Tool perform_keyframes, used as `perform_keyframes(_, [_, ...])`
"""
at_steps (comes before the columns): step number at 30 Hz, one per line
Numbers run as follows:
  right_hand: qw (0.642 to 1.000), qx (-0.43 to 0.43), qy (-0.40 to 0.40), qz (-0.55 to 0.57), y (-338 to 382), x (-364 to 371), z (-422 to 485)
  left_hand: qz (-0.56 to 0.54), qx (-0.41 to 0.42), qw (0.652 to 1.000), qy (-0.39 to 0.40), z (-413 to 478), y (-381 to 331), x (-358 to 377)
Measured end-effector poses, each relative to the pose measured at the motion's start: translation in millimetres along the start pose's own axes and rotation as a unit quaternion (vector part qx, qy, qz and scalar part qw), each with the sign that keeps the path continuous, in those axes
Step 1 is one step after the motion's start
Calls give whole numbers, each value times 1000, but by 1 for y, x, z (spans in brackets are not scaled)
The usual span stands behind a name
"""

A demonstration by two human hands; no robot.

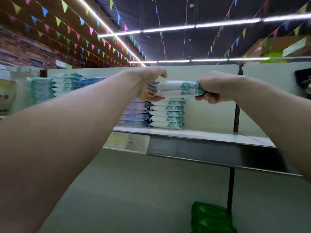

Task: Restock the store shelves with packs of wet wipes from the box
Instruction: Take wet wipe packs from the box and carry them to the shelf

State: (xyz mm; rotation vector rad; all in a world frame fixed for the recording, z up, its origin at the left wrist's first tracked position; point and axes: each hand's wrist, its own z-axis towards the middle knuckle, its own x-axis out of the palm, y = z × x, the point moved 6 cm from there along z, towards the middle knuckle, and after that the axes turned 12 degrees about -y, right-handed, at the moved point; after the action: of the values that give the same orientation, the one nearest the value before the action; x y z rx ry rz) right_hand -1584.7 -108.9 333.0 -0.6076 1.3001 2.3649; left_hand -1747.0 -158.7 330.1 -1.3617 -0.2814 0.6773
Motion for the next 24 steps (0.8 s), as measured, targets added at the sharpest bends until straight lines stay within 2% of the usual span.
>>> perform_keyframes(13, [999, 33, -16, -14, 10, 30, 67, 47, 42, 998, 12, 62, -12, -1])
perform_keyframes(18, [997, 74, -33, -16, 2, 48, 84, 91, 109, 989, -35, 82, -14, -3])
perform_keyframes(24, [994, 68, -79, -45, 1, 51, 91, 63, 191, 979, -30, 92, 1, -5])
